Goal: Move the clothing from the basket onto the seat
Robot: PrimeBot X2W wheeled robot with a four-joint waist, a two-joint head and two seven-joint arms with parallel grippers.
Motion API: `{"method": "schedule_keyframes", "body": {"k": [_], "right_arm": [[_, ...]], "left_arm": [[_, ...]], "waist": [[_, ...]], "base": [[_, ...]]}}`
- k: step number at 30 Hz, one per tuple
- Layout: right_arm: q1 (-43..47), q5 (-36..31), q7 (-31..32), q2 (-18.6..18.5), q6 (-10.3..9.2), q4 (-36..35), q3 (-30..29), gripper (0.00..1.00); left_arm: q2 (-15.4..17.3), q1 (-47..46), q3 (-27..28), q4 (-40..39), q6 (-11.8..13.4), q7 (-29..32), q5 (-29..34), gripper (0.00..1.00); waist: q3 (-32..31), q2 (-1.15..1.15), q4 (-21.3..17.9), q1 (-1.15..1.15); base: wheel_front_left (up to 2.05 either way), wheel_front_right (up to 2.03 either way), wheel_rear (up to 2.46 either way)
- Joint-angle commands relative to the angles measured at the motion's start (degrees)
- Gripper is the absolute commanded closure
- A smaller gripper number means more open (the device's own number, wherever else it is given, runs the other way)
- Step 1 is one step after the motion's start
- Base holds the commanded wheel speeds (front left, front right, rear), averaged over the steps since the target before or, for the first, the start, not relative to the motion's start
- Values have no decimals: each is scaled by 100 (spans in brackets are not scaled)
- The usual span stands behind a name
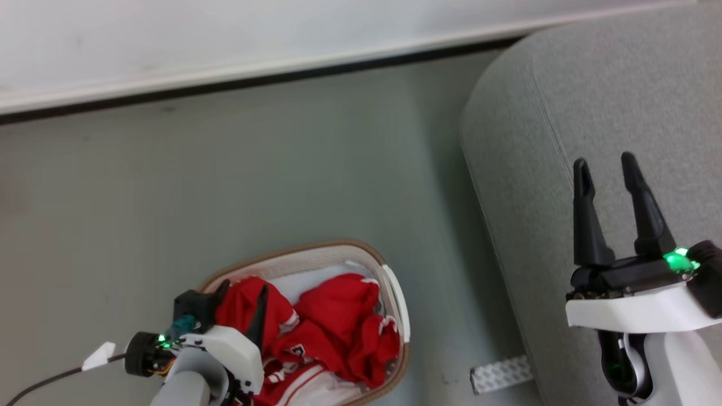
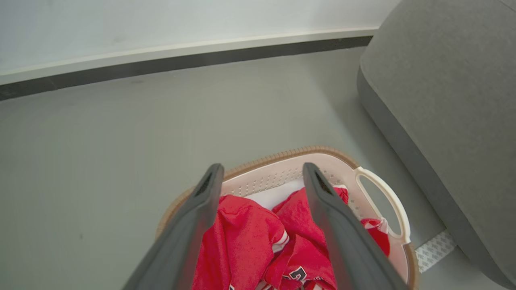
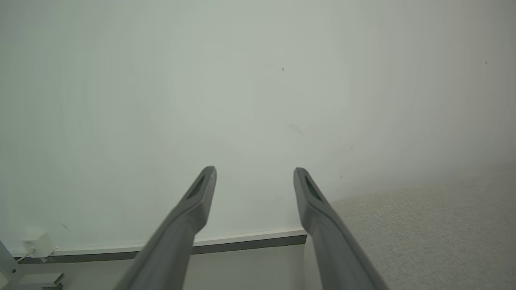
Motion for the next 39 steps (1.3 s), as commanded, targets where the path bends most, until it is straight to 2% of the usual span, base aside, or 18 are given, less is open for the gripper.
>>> {"method": "schedule_keyframes", "body": {"k": [1, 8, 14, 23, 29, 32, 33, 34, 36, 37, 39], "right_arm": [[-82, 38, 4, -9, -12, -62, -20, 0], [-363, 169, 4, -7, -12, -424, -7, 0], [-568, 277, 4, -7, -12, -548, -39, 0], [-650, 539, 4, -5, -12, -629, 3, 0], [-681, 640, 4, -6, -12, -663, 23, 0], [-699, 635, 4, -6, -12, -659, 21, 0], [-710, 630, 4, -7, -12, -647, 22, 0], [-723, 622, 4, -6, -12, -636, 30, 0], [-747, 597, 4, -6, -12, -615, 41, 0], [-750, 577, 4, -7, -12, -607, 52, 0], [-745, 554, 4, -7, -12, -576, 54, 0]], "left_arm": [[66, -110, -34, 158, -2, -4, 35, 0], [298, -871, -442, 1544, -88, 189, 126, 0], [585, -1421, -732, 2317, -100, 493, 234, 0], [994, -1877, -843, 2695, -13, 1111, 244, 0], [1050, -2006, -1065, 2757, 118, 1646, 421, 0], [1046, -2020, -1146, 2768, 186, 1693, 461, 0], [1037, -2007, -1166, 2771, 201, 1666, 462, 4], [1024, -1989, -1178, 2773, 199, 1655, 452, 27], [1000, -1936, -1196, 2774, 182, 1582, 413, 85], [993, -1905, -1207, 2775, 165, 1539, 394, 100], [971, -1848, -1228, 2779, 138, 1433, 361, 100]], "waist": [[352, 0, -251, -1], [1013, 0, -511, -1], [1495, 0, -785, -1], [2020, 0, -1175, -1], [2271, 0, -1255, -1], [2345, 0, -1229, -1], [2353, 0, -1217, -1], [2354, 0, -1202, -1], [2325, 0, -1165, -1], [2300, 0, -1147, -1], [2213, 0, -1103, -1]], "base": [[0, 0, 0], [0, 0, 0], [0, 0, 0], [0, 0, 0], [0, 0, 0], [0, 0, 0], [0, 0, 0], [0, 0, 0], [0, 0, 0], [0, 0, 0], [0, 0, 0]]}}
